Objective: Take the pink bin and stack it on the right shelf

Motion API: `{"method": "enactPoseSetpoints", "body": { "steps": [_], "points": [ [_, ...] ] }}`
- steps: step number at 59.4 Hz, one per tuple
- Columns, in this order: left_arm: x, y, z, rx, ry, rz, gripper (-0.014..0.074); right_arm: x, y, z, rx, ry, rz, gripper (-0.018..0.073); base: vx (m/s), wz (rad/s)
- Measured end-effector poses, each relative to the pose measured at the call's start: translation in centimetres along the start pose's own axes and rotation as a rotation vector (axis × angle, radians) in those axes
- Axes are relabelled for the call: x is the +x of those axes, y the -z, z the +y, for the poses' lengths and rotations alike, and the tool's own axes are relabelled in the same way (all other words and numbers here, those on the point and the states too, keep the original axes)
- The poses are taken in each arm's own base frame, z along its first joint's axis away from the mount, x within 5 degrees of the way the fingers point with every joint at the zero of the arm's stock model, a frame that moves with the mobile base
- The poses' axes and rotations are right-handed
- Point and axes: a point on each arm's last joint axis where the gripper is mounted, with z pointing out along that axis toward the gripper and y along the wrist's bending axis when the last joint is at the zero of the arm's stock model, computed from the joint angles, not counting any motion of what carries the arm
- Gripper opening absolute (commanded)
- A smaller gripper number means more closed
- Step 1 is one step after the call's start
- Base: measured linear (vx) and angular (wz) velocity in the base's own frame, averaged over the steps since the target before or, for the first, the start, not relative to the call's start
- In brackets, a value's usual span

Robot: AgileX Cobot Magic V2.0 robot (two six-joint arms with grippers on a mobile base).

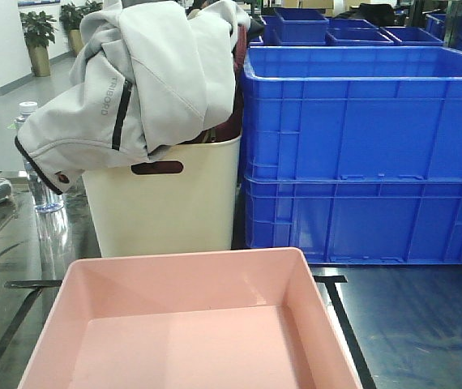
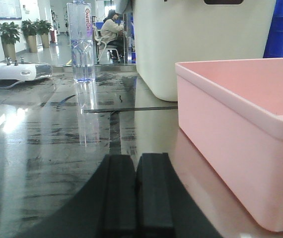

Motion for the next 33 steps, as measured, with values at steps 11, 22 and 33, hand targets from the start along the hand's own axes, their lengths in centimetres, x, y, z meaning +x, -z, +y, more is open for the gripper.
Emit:
{"method": "enactPoseSetpoints", "body": {
  "steps": [11, 22, 33],
  "points": [
    [0.0, 0.0, 0.0, 0.0, -0.001, 0.0, -0.0006, 0.0, 0.0, 0.0, 0.0, -0.002, 0.0, -0.0009, 0.0, 0.0],
    [0.0, 0.0, 0.0, 0.0, -0.001, 0.0, -0.0006, 0.01, 0.0, 0.0, 0.0, -0.002, 0.001, -0.0009, 0.0, 0.0],
    [0.0, 0.0, 0.0, 0.0, -0.001, 0.0, -0.0006, 0.01, 0.0, 0.0, 0.0, -0.002, 0.001, -0.0009, 0.0, 0.0]
  ]
}}
